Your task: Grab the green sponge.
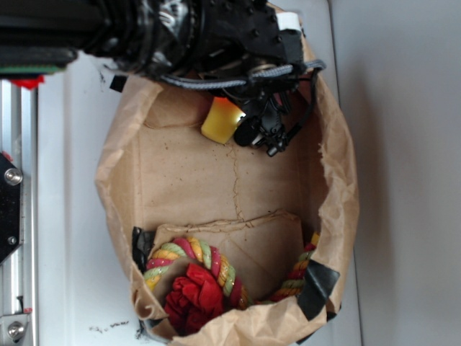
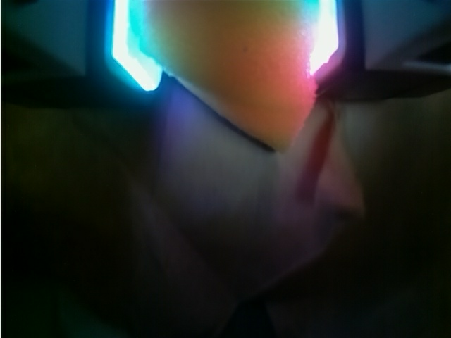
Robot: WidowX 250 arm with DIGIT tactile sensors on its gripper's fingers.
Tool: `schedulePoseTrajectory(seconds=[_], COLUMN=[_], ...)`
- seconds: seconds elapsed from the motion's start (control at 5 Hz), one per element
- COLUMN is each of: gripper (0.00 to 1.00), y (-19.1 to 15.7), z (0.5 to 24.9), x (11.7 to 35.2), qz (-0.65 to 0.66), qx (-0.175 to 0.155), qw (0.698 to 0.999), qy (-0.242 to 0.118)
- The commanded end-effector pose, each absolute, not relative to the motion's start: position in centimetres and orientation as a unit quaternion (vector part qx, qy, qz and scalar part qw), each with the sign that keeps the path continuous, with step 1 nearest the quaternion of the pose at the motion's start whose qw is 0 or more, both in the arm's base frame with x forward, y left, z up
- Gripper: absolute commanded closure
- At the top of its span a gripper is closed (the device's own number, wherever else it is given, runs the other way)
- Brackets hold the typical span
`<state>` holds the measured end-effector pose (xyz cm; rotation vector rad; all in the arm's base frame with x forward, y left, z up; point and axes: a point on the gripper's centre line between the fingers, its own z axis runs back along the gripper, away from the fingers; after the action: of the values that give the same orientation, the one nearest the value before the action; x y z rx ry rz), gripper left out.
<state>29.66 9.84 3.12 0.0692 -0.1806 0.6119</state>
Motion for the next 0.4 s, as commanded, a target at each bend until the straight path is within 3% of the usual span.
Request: schedulePoseTrajectory(seconds=[0.0, 0.2], gripper=[1.00, 1.00], y=[9.6, 7.8], z=[9.0, 11.0], x=[28.8, 28.6], qz=[0.253, 0.224], qx=[0.032, 0.040], qw=[0.956, 0.962], qy=[-0.145, -0.153])
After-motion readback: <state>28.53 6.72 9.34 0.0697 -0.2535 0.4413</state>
